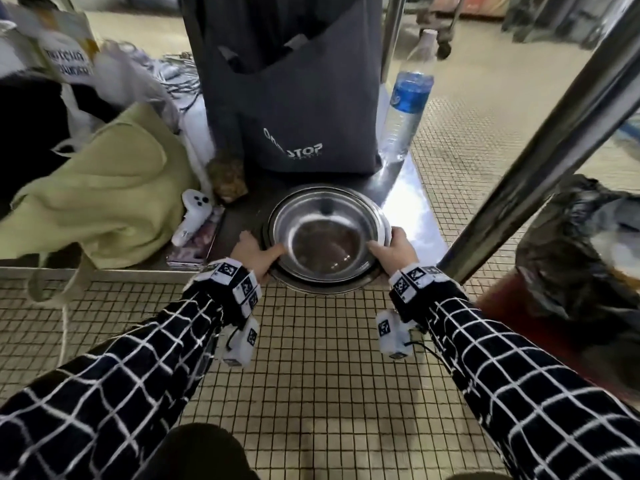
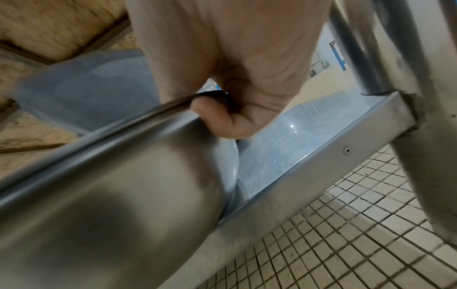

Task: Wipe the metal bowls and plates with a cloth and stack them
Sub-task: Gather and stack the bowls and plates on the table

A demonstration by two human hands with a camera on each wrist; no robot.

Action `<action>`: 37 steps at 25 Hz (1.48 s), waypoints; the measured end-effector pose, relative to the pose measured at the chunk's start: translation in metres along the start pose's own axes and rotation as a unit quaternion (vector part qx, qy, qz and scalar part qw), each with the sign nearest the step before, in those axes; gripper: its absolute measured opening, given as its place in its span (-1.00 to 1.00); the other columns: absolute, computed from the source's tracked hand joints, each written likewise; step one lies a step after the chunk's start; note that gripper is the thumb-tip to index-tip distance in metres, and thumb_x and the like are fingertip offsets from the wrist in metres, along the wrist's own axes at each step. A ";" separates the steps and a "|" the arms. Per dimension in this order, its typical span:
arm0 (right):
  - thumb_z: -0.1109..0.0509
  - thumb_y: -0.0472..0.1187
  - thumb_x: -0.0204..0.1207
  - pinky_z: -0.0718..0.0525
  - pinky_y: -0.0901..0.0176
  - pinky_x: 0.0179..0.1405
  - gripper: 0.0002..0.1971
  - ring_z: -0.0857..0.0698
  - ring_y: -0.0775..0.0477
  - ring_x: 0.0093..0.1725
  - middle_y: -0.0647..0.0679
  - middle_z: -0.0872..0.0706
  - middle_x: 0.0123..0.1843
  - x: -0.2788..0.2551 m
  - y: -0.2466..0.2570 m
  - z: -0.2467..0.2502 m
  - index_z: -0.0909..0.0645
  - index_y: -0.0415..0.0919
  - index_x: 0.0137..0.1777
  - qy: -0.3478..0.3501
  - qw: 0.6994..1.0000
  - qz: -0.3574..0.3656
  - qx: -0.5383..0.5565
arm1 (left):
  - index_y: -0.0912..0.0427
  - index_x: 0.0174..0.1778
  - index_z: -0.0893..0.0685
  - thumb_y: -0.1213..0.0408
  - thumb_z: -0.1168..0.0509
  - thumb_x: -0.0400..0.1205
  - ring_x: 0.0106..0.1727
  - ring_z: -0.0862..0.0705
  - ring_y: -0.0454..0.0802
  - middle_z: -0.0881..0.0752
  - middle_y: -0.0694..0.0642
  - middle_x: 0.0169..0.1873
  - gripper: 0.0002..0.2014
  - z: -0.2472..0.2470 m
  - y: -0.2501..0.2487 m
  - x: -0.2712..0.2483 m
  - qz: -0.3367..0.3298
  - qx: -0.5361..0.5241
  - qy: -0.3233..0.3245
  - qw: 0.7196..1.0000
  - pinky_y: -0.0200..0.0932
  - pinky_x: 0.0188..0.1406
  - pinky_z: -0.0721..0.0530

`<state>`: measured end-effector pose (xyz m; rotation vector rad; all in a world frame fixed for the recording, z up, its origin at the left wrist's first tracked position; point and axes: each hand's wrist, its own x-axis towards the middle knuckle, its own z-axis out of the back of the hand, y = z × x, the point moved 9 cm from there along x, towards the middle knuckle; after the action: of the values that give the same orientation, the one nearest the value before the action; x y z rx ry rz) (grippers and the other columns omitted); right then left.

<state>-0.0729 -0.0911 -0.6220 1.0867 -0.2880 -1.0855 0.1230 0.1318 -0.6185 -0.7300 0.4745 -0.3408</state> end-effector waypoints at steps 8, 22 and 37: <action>-0.03 0.14 0.69 -0.17 -0.14 0.57 -0.37 -0.09 -0.21 0.64 -0.16 -0.08 0.67 -0.037 0.030 -0.006 0.08 0.01 0.68 -0.076 0.935 0.195 -0.285 | 0.07 0.68 0.10 -0.63 -0.04 0.24 0.67 0.18 0.20 0.18 0.18 0.67 0.21 -0.011 -0.023 -0.017 -0.258 0.236 0.071 0.934 0.20 0.63 0.06; 0.03 0.26 0.63 0.16 0.01 0.66 -0.28 0.22 0.03 0.68 -0.01 0.19 0.72 -0.019 0.018 -0.035 0.13 -0.03 0.69 -0.022 0.916 0.265 -0.300 | 0.14 0.65 0.34 -0.73 0.27 0.04 0.63 0.41 0.06 0.40 0.14 0.63 0.37 -0.028 -0.025 0.003 -0.263 0.268 0.094 0.922 0.25 0.59 0.27; 0.08 0.22 0.67 -0.04 -0.17 0.64 -0.30 0.09 0.00 0.69 -0.03 0.08 0.73 0.034 0.046 -0.038 0.13 -0.12 0.70 -0.016 0.922 0.174 -0.345 | 0.13 0.66 0.28 -0.43 -0.08 0.46 0.66 0.33 0.10 0.31 0.15 0.66 0.07 -0.026 -0.046 0.055 -0.218 0.306 0.062 0.925 0.28 0.60 0.22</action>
<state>-0.0051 -0.0961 -0.6127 0.3638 -0.0982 -0.7853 0.1493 0.0608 -0.6193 -0.1908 0.2905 -0.9118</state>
